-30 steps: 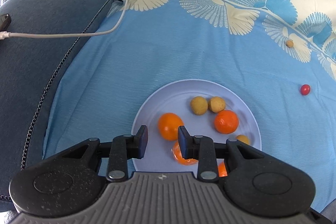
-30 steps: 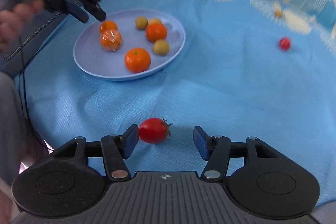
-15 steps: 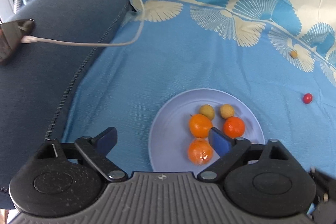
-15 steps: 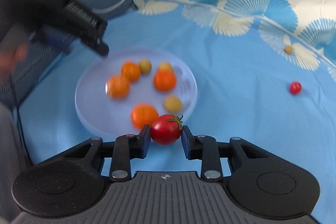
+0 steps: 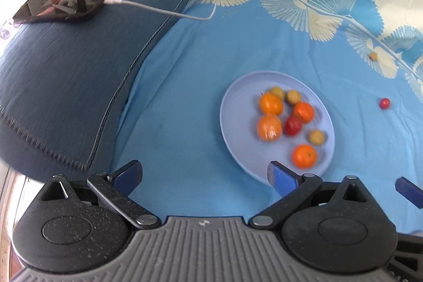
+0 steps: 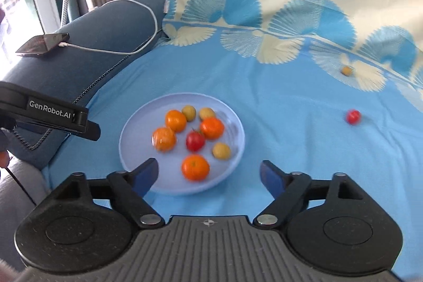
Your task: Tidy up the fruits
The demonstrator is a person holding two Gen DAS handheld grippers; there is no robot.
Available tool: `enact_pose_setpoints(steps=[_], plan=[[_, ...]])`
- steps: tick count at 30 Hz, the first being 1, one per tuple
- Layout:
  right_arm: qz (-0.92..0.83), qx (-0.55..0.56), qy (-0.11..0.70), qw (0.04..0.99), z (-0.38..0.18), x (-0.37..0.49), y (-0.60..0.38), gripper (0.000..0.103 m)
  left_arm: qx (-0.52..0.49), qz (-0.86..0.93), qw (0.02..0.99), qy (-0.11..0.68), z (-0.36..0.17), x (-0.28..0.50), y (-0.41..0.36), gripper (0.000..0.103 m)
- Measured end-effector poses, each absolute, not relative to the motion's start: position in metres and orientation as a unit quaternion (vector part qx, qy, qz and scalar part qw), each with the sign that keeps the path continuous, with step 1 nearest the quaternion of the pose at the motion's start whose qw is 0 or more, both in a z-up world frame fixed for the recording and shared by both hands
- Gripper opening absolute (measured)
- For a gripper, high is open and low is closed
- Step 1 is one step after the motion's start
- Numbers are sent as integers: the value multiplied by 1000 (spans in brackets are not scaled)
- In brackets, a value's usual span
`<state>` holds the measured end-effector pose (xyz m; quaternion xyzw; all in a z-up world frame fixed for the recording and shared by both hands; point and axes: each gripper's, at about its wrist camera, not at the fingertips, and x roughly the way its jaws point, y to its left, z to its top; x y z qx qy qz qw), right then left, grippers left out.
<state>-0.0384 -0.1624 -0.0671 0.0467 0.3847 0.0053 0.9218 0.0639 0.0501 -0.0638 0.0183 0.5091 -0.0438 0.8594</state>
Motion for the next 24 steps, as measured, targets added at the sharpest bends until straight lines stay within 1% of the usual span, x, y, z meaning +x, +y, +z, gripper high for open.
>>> enact_pose_setpoints(steps=[3, 5, 7, 14, 24], plan=[[-9, 61, 375, 925, -56, -65, -159, 97, 20, -53, 863, 502, -55, 42, 51, 101], [-11, 55, 362, 930, -51, -78, -154, 99, 19, -62, 867, 495, -48, 29, 51, 101], [-9, 44, 353, 934, -45, -89, -149, 100, 18, -69, 872, 485, -39, 18, 49, 103], [-14, 44, 312, 949, -23, -118, -143, 102, 18, -79, 890, 449, -14, -11, 48, 103], [-10, 38, 296, 954, -11, -137, -142, 102, 16, -78, 896, 437, -2, -25, 49, 103]])
